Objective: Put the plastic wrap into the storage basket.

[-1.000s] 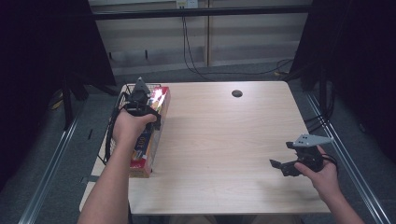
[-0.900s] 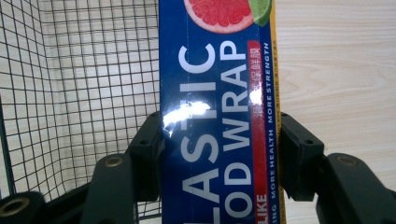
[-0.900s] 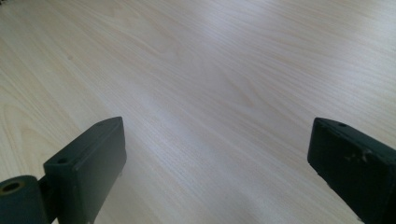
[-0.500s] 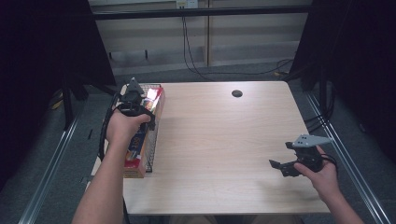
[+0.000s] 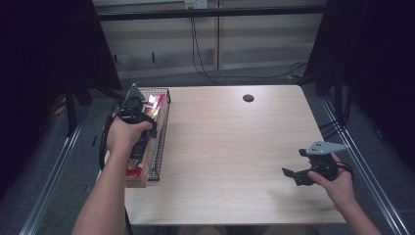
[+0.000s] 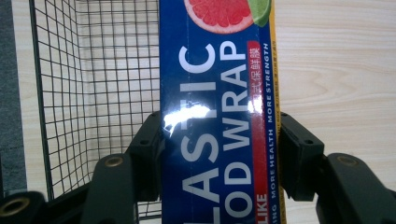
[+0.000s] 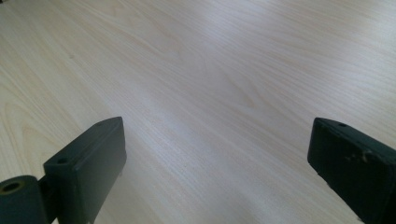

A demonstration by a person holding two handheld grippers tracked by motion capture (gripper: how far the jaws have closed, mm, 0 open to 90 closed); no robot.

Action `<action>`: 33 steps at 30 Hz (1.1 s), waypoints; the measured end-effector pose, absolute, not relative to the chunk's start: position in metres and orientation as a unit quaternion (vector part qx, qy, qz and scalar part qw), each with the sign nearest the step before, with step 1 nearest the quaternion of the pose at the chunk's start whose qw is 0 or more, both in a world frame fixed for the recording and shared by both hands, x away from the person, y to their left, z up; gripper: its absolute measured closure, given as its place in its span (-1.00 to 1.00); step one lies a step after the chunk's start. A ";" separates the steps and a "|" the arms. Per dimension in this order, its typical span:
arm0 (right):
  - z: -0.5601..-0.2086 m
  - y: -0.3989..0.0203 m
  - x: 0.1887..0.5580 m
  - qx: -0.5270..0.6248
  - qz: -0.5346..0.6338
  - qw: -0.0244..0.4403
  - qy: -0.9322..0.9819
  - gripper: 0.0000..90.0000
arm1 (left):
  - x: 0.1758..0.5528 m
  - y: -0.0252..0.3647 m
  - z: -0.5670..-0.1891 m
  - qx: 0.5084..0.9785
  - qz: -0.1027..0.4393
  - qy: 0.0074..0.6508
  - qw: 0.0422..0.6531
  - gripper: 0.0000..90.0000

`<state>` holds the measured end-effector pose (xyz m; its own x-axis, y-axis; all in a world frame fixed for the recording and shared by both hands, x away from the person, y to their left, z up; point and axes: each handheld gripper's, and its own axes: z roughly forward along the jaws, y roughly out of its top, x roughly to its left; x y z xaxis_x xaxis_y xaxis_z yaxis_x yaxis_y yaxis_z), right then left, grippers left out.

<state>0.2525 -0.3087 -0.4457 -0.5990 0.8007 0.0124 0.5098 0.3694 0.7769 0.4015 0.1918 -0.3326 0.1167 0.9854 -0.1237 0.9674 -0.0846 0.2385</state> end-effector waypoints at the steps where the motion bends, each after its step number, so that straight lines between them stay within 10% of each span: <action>1: -0.446 -0.309 0.253 0.407 0.387 0.188 0.806 -0.90 | 0.402 0.193 -0.333 0.737 0.035 0.662 0.129 -0.03; 33: -0.448 -0.307 0.252 0.406 0.381 0.185 0.810 -0.90 | 0.412 0.213 -0.346 0.728 0.044 0.671 0.135 -0.03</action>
<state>0.2523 -0.3075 -0.4484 -0.6012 0.7990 0.0089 0.5167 0.3802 0.7672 0.4117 0.2132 -0.3463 0.0956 0.9884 -0.1177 0.9650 -0.0630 0.2547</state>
